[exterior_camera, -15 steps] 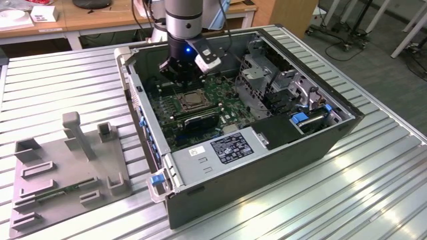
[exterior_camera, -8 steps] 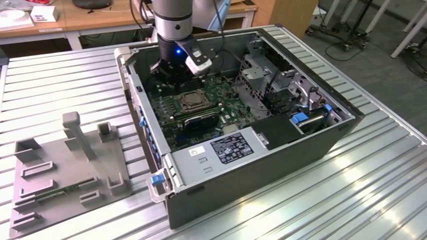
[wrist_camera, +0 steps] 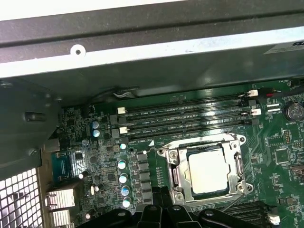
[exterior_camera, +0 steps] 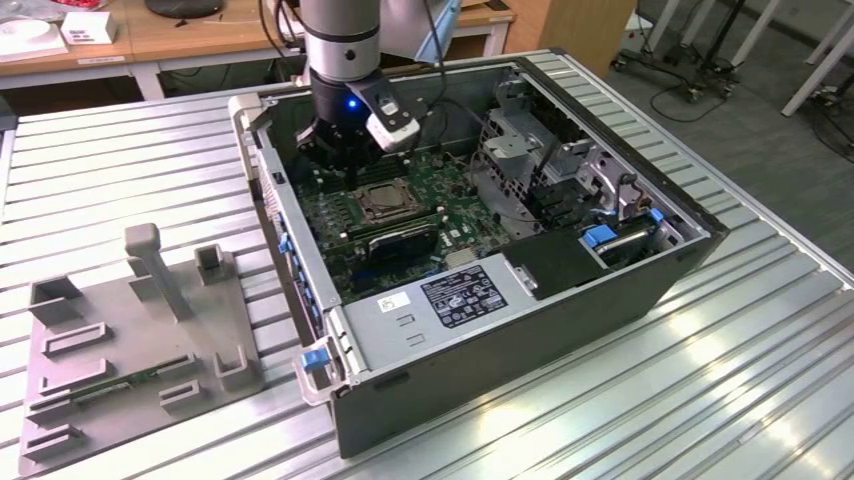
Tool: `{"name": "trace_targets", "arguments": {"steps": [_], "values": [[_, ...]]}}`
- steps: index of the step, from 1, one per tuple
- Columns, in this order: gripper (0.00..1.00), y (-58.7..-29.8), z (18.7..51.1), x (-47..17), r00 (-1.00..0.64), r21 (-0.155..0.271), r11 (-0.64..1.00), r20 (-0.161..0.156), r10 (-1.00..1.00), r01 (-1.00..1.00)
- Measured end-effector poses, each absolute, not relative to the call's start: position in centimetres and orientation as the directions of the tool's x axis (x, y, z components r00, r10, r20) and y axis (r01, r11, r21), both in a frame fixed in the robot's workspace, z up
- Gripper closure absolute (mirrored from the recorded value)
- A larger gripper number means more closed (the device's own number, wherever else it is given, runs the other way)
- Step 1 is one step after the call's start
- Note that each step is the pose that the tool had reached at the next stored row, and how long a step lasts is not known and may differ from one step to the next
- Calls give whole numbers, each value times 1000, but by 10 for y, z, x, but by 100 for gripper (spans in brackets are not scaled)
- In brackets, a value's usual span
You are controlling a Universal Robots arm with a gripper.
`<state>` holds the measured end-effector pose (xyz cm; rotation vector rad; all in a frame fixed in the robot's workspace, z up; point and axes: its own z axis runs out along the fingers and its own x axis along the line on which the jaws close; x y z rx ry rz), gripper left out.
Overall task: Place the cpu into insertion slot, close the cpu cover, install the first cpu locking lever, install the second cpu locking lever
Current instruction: 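Install the first cpu locking lever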
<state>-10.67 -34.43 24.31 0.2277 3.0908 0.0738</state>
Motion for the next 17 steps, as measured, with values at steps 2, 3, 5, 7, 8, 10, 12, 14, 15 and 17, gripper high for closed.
{"name": "trace_targets", "arguments": {"steps": [2, 3, 5, 7, 8, 10, 12, 14, 15, 17], "values": [[89, -344, 243, -107, -988, 50, 988, -38, 147, 145], [89, -344, 243, -107, -989, 51, 988, -38, 146, 144], [89, -344, 243, -107, -991, 50, 991, -38, 129, 127], [89, -344, 243, -107, -994, 51, 994, -38, 101, 99], [89, -344, 243, -107, -995, 50, 995, -38, 90, 88], [89, -344, 243, -107, -996, 50, 996, -38, 81, 79], [89, -344, 243, -107, -996, 51, 996, -38, 80, 78], [89, -344, 245, -107, -996, 50, 996, -38, 80, 78], [89, -344, 246, -107, -996, 50, 996, -38, 80, 78], [89, -344, 248, -107, -996, 50, 996, -38, 80, 78]]}}
